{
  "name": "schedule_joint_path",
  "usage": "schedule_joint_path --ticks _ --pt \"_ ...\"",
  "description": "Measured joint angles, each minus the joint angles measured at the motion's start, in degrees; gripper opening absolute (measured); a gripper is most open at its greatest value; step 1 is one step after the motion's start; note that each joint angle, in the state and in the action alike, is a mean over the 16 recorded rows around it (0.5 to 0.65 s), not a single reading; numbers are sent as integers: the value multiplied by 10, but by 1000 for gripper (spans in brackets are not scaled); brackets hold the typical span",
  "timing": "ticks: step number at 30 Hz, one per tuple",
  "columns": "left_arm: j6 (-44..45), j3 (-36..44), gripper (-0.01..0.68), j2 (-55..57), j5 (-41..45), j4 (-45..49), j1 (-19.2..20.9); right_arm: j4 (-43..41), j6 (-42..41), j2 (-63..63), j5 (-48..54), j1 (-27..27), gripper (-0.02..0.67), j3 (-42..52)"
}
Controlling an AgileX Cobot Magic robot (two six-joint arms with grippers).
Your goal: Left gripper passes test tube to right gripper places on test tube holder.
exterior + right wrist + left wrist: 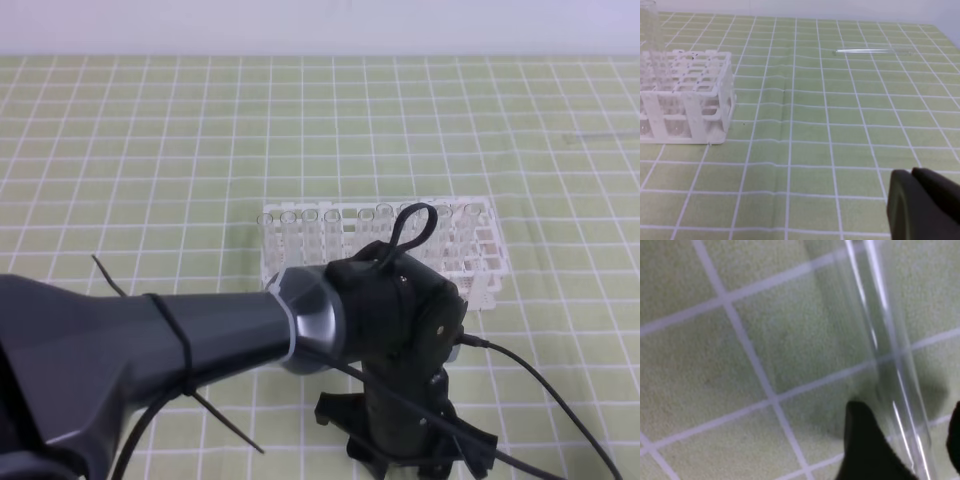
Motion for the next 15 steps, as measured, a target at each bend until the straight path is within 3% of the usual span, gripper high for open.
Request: schedule_joint_path --ticks 10,15 --pt "-4 0 152 -4 5 15 0 0 0 0 0 0 -17 0" --pt "-2 0 131 -17 6 33 -1 0 0 0 0 0 -17 0"
